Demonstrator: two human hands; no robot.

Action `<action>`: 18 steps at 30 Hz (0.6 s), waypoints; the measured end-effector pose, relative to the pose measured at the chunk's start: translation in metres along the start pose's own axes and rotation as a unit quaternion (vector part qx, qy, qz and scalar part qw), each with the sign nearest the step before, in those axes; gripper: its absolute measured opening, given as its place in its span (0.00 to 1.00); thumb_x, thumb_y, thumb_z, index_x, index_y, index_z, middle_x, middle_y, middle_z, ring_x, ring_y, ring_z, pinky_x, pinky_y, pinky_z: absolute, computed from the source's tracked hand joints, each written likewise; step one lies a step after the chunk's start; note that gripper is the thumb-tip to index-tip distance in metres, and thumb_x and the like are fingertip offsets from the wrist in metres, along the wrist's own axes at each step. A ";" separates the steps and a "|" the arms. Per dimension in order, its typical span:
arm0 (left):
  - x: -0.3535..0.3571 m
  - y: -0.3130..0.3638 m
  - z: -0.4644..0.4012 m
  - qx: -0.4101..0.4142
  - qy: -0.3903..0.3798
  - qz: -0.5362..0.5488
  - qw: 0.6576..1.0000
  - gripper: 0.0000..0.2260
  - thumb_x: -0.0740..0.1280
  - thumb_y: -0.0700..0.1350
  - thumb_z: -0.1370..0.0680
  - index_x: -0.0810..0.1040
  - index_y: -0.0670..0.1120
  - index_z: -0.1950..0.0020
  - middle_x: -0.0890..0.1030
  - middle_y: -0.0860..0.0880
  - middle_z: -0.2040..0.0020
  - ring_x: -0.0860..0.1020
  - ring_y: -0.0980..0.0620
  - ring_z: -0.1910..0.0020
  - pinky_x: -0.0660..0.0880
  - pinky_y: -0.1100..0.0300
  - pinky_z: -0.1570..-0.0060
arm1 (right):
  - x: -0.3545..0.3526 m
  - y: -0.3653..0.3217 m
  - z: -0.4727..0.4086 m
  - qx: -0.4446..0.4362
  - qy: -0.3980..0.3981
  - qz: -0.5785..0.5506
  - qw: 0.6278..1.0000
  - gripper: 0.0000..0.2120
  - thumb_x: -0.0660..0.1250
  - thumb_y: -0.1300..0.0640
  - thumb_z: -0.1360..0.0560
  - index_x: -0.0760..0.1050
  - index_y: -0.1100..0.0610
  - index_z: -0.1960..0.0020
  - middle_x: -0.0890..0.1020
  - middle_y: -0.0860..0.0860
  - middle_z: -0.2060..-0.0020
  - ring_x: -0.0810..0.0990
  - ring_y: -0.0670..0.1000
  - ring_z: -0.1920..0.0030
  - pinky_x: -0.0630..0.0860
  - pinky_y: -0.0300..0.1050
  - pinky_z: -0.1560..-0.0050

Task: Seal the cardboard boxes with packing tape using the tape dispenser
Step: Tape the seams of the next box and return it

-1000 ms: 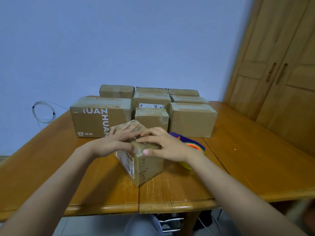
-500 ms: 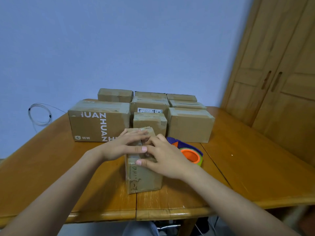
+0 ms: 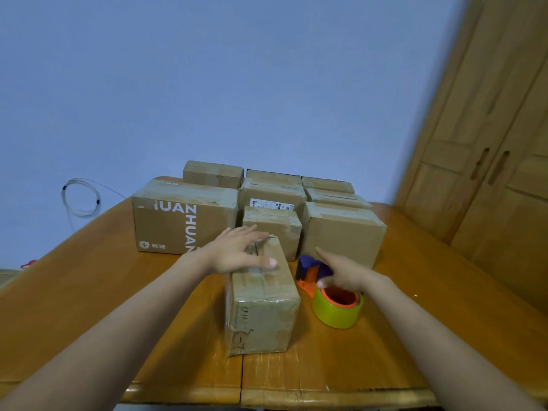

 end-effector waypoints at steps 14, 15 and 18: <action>0.014 0.020 0.006 0.059 -0.064 0.060 0.994 0.46 0.64 0.71 0.36 0.59 0.53 0.23 0.63 0.54 0.27 0.57 0.55 0.29 0.59 0.52 0.30 | 0.001 0.017 -0.005 0.044 0.071 -0.025 0.996 0.31 0.70 0.66 0.28 0.64 0.59 0.28 0.73 0.56 0.36 0.71 0.56 0.35 0.70 0.43 0.42; 0.014 0.020 0.005 0.058 -0.057 0.073 0.994 0.44 0.65 0.69 0.35 0.59 0.53 0.23 0.63 0.54 0.26 0.57 0.54 0.28 0.59 0.52 0.30 | -0.010 0.014 -0.003 0.018 0.118 -0.045 0.992 0.28 0.68 0.69 0.29 0.67 0.59 0.31 0.74 0.55 0.41 0.72 0.56 0.38 0.70 0.40 0.46; 0.011 0.017 0.003 0.052 -0.007 0.114 0.992 0.41 0.61 0.71 0.33 0.62 0.52 0.24 0.64 0.52 0.26 0.58 0.53 0.26 0.59 0.52 0.29 | -0.049 -0.002 0.013 -0.070 0.252 -0.117 0.958 0.24 0.66 0.75 0.31 0.74 0.60 0.38 0.72 0.50 0.54 0.74 0.55 0.47 0.66 0.30 0.57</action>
Point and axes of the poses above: each hand's wrist, its own z-axis away from the middle knuckle, its own x-axis out of the palm, y = z × x, the point moved 7 cm from there along -z, towards the middle knuckle
